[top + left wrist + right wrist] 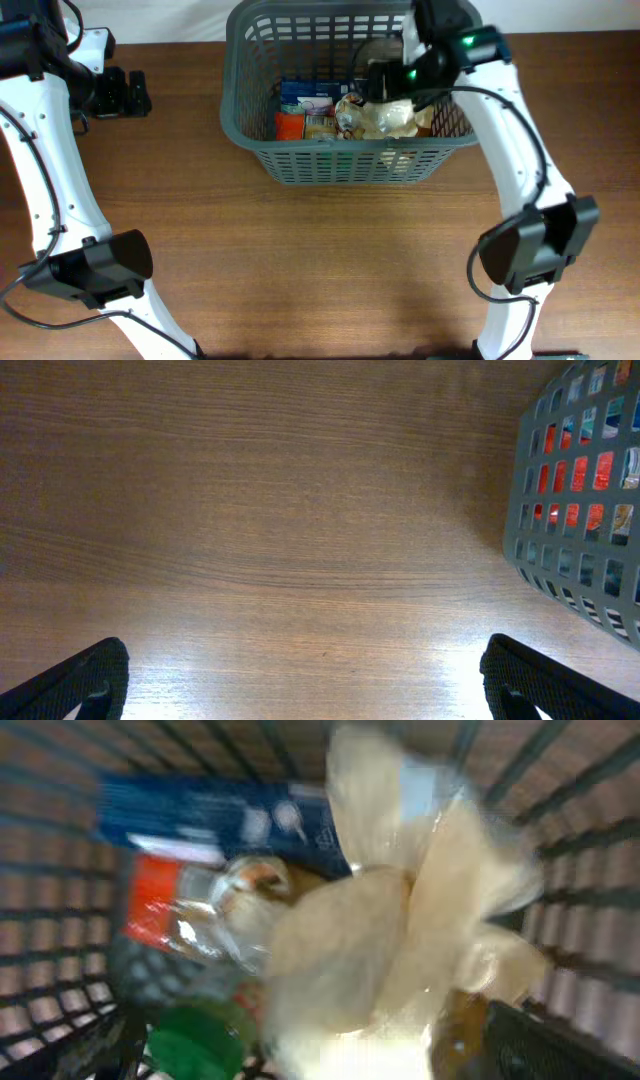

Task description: Pack container

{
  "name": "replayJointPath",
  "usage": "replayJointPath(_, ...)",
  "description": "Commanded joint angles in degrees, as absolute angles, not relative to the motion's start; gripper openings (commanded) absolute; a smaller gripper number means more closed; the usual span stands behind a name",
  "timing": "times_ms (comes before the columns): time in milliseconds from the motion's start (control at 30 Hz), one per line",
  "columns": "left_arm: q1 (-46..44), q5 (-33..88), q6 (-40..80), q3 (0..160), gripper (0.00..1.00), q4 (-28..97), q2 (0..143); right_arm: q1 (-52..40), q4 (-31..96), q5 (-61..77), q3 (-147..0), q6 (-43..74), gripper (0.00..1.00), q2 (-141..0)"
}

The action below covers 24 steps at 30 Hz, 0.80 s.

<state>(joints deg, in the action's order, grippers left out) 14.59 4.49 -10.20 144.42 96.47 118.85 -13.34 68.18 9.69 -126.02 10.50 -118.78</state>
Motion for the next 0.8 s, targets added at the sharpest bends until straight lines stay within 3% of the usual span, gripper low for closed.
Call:
replayJointPath(0, 14.79, 4.71, -9.72, 144.24, 0.99, 96.51, 118.17, -13.37, 70.87, 5.76, -139.28, 9.26, 0.99, -110.48)
replayJointPath(267, 14.79, 4.71, -9.72, 144.24, 0.99, 96.51, 118.17, -13.3, 79.35, -21.21, -159.06, 6.87, 0.99, -101.45)
replayJointPath(500, 14.79, 4.71, -9.72, 144.24, 0.99, 96.51, 118.17, -13.02, 82.85, -24.64, -158.52, 6.92, 0.99, -93.67)
replayJointPath(600, 14.79, 4.71, -9.72, 144.24, 0.99, 96.51, 118.17, -13.04, 83.09, -22.48, -154.32, 6.96, 0.99, -86.5)
replayJointPath(767, 14.79, 4.71, -9.72, 144.24, 0.99, 96.51, 118.17, -13.17, 77.12, -28.16, -131.11, 6.87, 0.99, -62.02)
